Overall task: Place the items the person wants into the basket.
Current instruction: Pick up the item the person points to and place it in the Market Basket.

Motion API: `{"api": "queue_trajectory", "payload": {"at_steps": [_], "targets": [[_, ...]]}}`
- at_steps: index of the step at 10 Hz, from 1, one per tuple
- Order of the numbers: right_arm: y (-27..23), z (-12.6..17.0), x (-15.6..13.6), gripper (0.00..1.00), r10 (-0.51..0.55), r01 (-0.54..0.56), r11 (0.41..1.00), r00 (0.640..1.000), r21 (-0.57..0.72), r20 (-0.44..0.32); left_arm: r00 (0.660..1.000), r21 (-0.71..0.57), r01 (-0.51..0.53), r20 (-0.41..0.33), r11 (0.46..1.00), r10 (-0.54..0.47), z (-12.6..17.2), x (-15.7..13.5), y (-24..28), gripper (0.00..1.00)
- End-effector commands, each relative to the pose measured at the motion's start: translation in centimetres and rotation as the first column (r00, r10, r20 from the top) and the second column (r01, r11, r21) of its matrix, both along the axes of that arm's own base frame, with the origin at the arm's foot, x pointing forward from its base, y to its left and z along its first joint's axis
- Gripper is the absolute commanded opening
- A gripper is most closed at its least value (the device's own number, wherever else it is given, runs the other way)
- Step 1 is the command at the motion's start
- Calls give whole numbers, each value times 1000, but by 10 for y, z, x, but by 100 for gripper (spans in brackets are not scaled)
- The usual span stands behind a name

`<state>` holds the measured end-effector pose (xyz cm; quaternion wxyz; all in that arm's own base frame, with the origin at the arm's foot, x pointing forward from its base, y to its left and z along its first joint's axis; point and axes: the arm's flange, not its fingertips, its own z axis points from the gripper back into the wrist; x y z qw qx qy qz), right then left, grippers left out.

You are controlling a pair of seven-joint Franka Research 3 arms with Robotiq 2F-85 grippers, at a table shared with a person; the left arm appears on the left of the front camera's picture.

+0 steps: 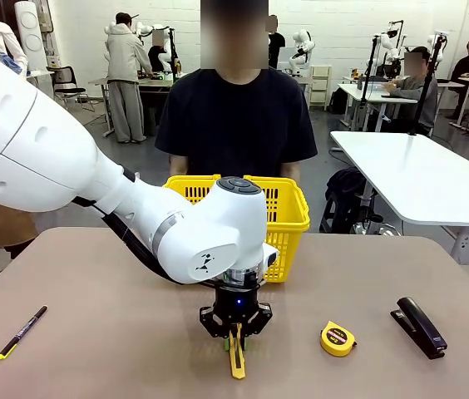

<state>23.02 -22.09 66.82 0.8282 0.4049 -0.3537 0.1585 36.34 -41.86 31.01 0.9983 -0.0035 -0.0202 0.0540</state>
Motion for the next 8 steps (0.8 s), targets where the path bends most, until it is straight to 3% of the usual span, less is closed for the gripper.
{"api": "queue_trajectory", "payload": {"at_steps": [1,5,8], "targets": [[0,2,1,100,12,-13,1000,1000,21,25,1000,17,7,11,1000,-7,-10,0,3,0],[0,2,1,100,12,-13,1000,1000,21,25,1000,8,23,13,1000,-23,3,-3,8,0],[0,2,1,100,12,-13,1000,1000,21,25,995,58,97,-30,994,-96,73,-40,27,0]]}}
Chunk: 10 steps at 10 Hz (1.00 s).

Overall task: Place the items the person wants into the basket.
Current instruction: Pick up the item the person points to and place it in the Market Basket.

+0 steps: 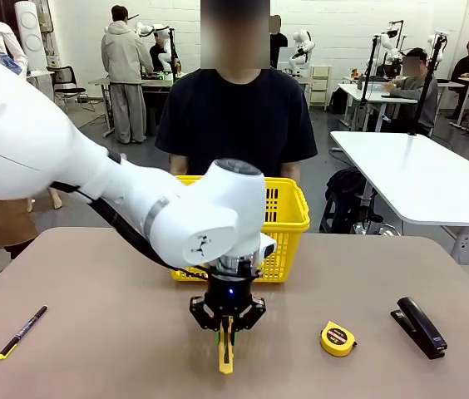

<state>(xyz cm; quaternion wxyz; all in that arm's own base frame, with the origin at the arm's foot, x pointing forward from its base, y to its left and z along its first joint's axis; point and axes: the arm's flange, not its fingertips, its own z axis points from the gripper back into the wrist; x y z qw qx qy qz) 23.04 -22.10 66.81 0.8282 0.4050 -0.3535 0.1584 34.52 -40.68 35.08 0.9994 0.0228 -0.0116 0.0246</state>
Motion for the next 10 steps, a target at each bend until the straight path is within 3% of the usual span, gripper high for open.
{"api": "queue_trajectory", "payload": {"at_steps": [1,4,5,7,10], "targets": [[0,2,1,100,12,-13,1000,1000,21,25,999,-3,47,5,999,-47,58,-36,23,0],[0,2,1,100,12,-13,1000,1000,21,25,994,-82,82,85,993,-75,135,-76,35,0],[0,2,1,100,12,-13,1000,1000,21,25,992,-74,102,80,992,-96,151,-85,35,0],[0,2,1,100,12,-13,1000,1000,21,25,990,-34,137,46,990,-136,171,-91,39,0],[0,2,1,100,12,-13,1000,1000,21,25,961,79,267,58,961,-271,183,-97,28,0]]}}
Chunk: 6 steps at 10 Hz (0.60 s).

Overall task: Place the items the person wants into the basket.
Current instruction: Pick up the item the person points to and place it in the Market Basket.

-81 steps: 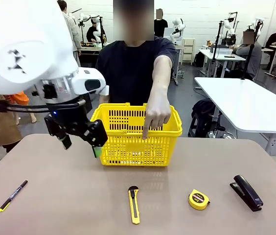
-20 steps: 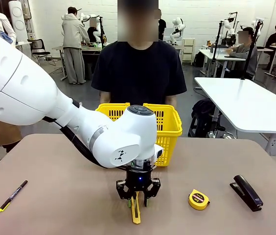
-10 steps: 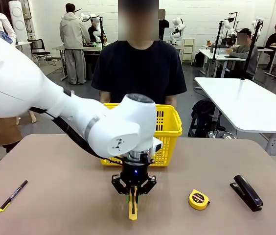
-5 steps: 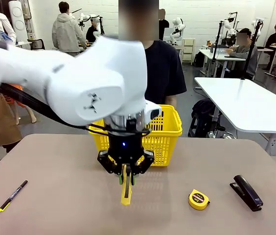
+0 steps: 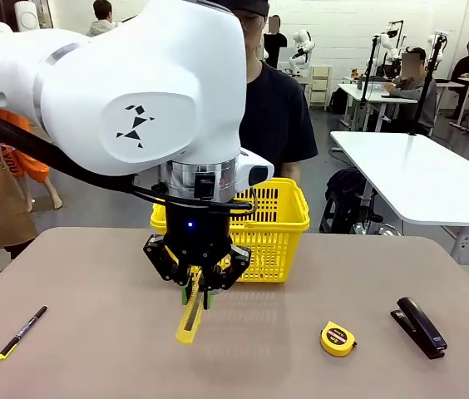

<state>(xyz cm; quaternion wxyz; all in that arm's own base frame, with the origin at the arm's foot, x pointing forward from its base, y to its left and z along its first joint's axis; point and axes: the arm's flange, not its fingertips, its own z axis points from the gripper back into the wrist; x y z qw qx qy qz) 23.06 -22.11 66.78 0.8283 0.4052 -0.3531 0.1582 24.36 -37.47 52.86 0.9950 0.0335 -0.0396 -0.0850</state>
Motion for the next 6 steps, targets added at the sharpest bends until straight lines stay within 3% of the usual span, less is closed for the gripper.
{"api": "queue_trajectory", "payload": {"at_steps": [1,2,3,6], "targets": [[1,2,1,100,12,-13,1000,1000,20,26,997,41,62,32,997,-63,7,7,-3,0],[1,2,1,100,12,-13,1000,1000,20,26,997,36,42,58,998,-44,5,8,-7,0],[1,2,1,100,12,-13,1000,1000,20,26,999,18,31,8,999,-31,2,0,-2,0],[1,2,1,100,12,-13,1000,1000,20,26,999,18,31,8,999,-31,2,0,-2,0]]}}
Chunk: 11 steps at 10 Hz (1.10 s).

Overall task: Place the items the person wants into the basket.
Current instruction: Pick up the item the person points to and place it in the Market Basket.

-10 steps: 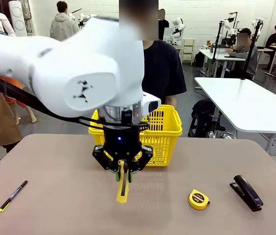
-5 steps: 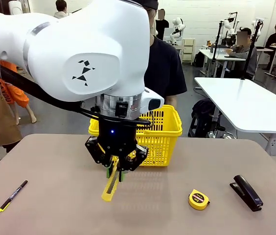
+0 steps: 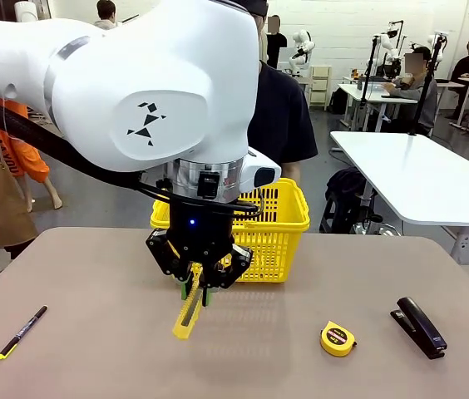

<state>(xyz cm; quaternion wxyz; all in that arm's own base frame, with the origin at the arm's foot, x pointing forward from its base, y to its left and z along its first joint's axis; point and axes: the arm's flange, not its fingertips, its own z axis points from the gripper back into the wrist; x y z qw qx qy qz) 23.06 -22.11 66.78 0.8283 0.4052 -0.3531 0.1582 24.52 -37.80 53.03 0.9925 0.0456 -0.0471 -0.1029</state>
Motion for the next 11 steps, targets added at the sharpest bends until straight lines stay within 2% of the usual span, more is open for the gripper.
{"api": "queue_trajectory", "payload": {"at_steps": [1,2,3,4,5,6,7,9,11], "targets": [[1,2,1,100,12,-13,1000,1000,20,26,1000,-7,-5,-8,1000,4,0,-2,1,0],[1,2,1,100,12,-13,1000,1000,20,26,1000,-7,-5,-8,1000,4,0,-2,1,0],[1,2,1,100,12,-13,1000,1000,20,26,1000,0,0,0,1000,0,0,0,0,26],[1,2,1,100,12,-13,1000,1000,20,26,987,74,159,-11,985,-159,16,21,13,26],[1,2,1,100,12,-13,1000,1000,20,26,936,114,320,-191,940,-295,37,61,29,26],[1,2,1,100,12,-13,1000,1000,20,26,894,79,411,-227,908,-385,55,94,41,26],[1,2,1,100,12,-13,1000,1000,20,26,896,48,420,-180,906,-406,67,120,49,26],[1,2,1,100,12,-13,1000,1000,20,26,831,-26,532,-177,847,-527,83,172,56,26],[1,2,1,100,12,-13,1000,1000,20,26,822,-43,555,-125,831,-555,79,200,51,26]]}}
